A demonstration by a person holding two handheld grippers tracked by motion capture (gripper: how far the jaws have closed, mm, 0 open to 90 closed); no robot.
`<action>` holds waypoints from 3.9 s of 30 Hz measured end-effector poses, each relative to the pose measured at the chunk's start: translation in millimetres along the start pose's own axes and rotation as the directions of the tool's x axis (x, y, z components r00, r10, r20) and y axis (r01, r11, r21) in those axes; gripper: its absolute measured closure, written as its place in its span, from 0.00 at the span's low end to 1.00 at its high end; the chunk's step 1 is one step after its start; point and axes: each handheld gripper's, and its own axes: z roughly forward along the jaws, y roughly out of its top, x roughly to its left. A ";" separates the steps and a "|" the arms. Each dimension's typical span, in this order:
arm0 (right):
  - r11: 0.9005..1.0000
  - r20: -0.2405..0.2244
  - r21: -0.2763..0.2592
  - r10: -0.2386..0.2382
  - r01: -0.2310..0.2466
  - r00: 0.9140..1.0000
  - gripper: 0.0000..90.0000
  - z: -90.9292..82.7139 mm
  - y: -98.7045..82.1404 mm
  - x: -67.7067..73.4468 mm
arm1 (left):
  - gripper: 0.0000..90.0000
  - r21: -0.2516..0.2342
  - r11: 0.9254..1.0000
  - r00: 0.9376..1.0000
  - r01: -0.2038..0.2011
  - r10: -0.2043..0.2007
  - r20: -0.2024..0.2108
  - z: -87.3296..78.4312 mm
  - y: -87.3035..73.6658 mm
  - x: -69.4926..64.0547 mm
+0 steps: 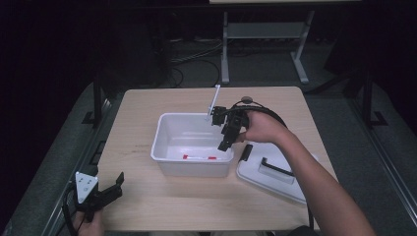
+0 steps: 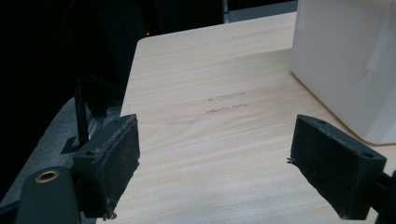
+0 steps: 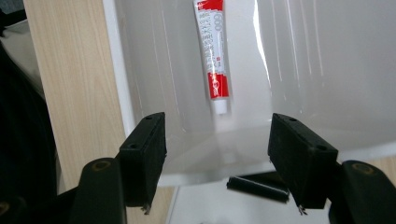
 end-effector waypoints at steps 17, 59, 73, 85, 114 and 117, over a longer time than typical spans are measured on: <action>0.999 0.027 0.012 0.048 -0.048 0.998 0.36 -19.8 -31.3 -4.5 | 0.17 0.007 1.000 1.000 -0.005 0.005 0.002 0.5 0.0 0.0; 0.979 0.052 0.001 0.202 -0.202 0.978 0.33 -18.0 -127.3 -13.9 | 0.17 0.009 1.000 1.000 -0.018 0.018 0.001 1.7 0.5 -2.5; 0.968 0.036 -0.006 0.249 -0.249 0.968 0.33 -1.8 -160.6 -13.4 | 0.17 0.013 1.000 1.000 -0.021 0.021 0.000 1.7 0.7 -3.5; 0.964 0.024 -0.002 0.265 -0.265 0.964 0.34 18.7 -180.7 -8.4 | 0.17 0.011 1.000 1.000 -0.026 0.026 0.001 1.8 0.9 -3.9; 0.958 0.021 -0.004 0.288 -0.288 0.957 0.47 60.1 -200.6 -4.7 | 0.17 0.009 1.000 1.000 -0.029 0.029 0.000 1.7 0.9 -3.8; 0.956 0.026 -0.007 0.294 -0.294 0.955 0.51 59.4 -202.4 -5.4 | 0.17 0.010 1.000 1.000 -0.027 0.027 -0.001 1.6 0.9 -3.6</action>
